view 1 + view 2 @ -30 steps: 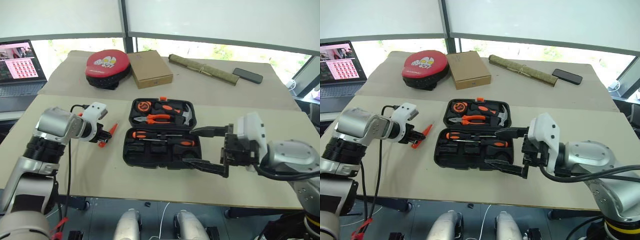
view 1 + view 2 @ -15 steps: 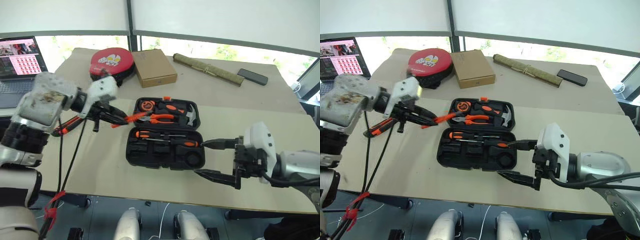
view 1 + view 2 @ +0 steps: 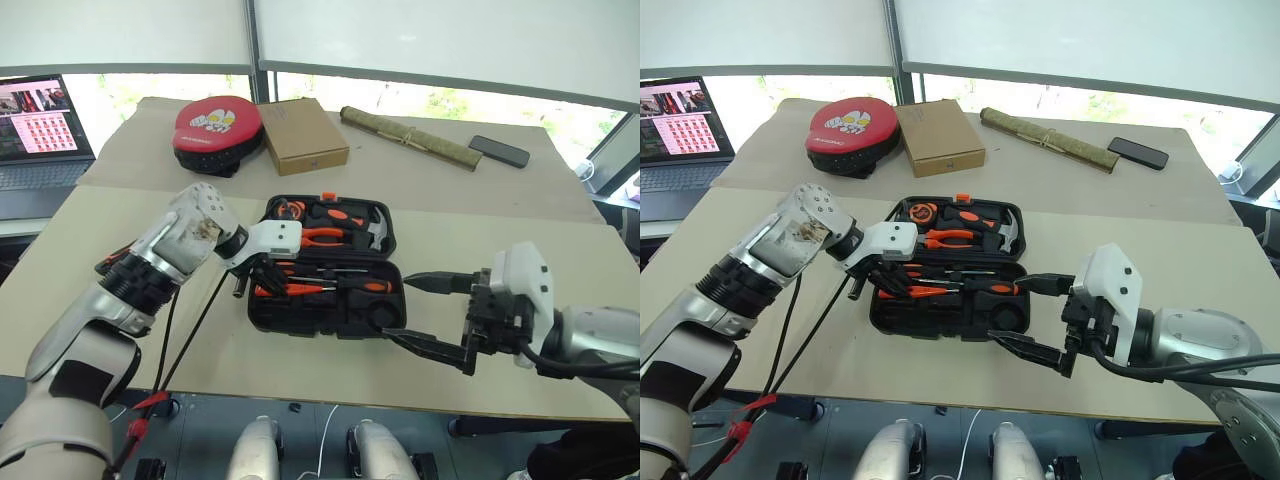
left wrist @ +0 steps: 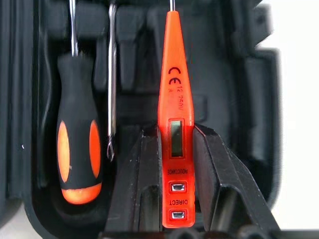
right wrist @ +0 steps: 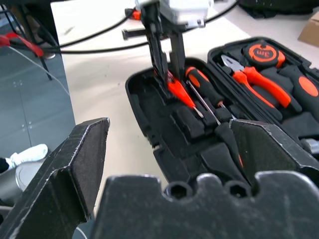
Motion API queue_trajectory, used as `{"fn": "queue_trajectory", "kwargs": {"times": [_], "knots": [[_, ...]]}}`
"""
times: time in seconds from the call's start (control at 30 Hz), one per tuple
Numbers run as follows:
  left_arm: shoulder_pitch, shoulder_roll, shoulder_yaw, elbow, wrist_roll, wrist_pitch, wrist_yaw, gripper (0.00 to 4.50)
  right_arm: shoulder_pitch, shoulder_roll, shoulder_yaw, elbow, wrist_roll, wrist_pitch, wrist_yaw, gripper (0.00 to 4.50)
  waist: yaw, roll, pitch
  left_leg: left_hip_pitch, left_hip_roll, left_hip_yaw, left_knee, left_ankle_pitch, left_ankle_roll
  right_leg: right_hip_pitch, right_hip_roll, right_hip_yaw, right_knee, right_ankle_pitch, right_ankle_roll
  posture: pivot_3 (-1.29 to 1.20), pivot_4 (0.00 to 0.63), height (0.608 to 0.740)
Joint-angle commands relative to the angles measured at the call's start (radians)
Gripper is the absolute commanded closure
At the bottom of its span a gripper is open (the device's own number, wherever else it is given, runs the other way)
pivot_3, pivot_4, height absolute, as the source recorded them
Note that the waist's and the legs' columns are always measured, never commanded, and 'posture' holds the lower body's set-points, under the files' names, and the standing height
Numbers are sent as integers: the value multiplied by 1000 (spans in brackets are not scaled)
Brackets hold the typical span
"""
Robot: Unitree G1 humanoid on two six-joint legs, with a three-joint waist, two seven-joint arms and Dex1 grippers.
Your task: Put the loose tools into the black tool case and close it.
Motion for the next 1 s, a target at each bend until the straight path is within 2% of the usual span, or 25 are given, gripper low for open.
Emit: {"fn": "queue_trajectory", "kwargs": {"times": [0.03,0.3,0.6,0.67,0.7,0.77,0.83,1.0], "knots": [[-36,-34,-11,35,45,-13,3,4069,-36,-12,-11,-39,51,11,-59,0,1,0,0,0,0,0,0,0,0,0,0,0,0,0,0,0,150,740],[-45,-84,-28,122,114,-69,-15,4069,-65,-15,8,-34,83,15,-119,0,3,0,0,0,0,0,1,0,0,0,0,0,0,0,0,0,150,740],[-40,-91,-24,137,138,-105,-45,4069,-26,2,5,-43,63,-11,-131,0,2,0,0,0,0,-1,1,0,0,0,0,0,0,0,0,0,150,740],[-39,-84,-18,125,131,-100,-62,3072,-20,5,8,-45,56,-15,-130,0,0,0,0,0,0,-1,1,0,0,0,0,0,1,0,0,0,150,740],[-40,-79,-11,116,126,-96,-69,2916,-19,6,9,-45,53,-17,-130,0,-1,0,0,0,0,-1,1,0,0,0,0,0,1,0,0,0,150,740],[-40,-66,12,96,112,-82,-81,2117,-13,8,10,-47,48,-21,-127,0,-4,0,0,0,0,-1,1,0,0,0,0,0,1,0,0,0,150,740],[-50,-40,43,68,69,-39,-89,1551,-6,7,8,-48,44,-26,-122,0,-6,0,0,0,0,-1,1,0,0,0,0,0,1,0,0,0,150,740],[-36,58,151,-43,-98,60,-91,1551,33,-1,-13,-39,24,-47,-86,0,-10,0,0,0,1,-1,1,0,0,0,0,0,2,0,0,0,150,740]]}}
